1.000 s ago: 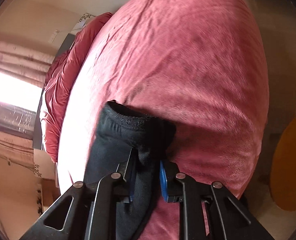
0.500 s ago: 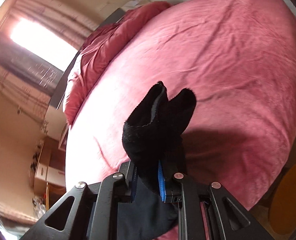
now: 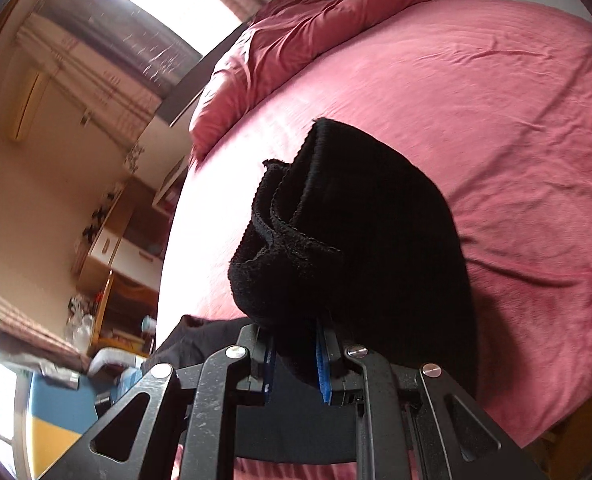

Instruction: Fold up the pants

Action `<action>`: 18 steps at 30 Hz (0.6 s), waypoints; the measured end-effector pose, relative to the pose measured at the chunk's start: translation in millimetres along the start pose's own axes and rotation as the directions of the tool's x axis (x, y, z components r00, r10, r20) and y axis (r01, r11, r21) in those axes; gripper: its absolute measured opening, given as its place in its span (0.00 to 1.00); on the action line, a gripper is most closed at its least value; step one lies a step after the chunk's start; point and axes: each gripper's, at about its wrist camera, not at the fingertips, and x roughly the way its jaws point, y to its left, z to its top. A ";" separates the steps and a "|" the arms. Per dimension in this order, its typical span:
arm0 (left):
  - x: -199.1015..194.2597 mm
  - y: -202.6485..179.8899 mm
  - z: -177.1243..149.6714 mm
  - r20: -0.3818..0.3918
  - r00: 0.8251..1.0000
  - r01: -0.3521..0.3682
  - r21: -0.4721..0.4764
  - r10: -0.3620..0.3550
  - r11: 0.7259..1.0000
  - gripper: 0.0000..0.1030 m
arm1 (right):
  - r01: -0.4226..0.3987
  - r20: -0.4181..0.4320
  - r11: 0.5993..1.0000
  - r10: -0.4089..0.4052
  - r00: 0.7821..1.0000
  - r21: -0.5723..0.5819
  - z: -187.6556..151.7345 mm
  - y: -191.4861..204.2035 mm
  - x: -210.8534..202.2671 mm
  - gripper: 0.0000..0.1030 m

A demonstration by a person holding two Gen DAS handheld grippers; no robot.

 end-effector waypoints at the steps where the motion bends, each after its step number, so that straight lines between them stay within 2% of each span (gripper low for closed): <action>1: -1.6 1.4 -0.2 0.002 1.000 0.003 -0.002 -0.003 1.000 0.28 | -0.003 -0.015 1.000 0.003 1.000 -0.013 -3.0 7.0 5.4 0.17; 5: -6.1 7.5 -1.4 0.009 1.000 0.027 -0.020 -0.027 0.999 0.28 | 0.003 -0.069 0.997 -0.008 0.998 -0.078 -12.0 32.4 27.6 0.17; 9: -10.9 23.9 -0.6 0.008 0.995 0.102 -0.085 -0.102 0.991 0.28 | 0.021 -0.123 0.991 -0.037 0.992 -0.134 -22.8 51.3 49.5 0.17; 12: -17.5 34.5 1.2 0.013 0.987 0.162 -0.146 -0.162 0.976 0.28 | 0.041 -0.157 0.980 -0.072 0.985 -0.193 -31.8 63.8 65.2 0.17; 15: -20.5 43.4 1.8 0.019 0.972 0.232 -0.206 -0.233 0.951 0.28 | 0.022 -0.204 0.971 -0.072 0.976 -0.238 -46.0 78.7 81.5 0.17; 18: -23.7 45.6 2.5 0.022 0.962 0.271 -0.229 -0.274 0.935 0.28 | 0.003 -0.240 0.959 -0.074 0.968 -0.284 -60.6 94.2 99.0 0.17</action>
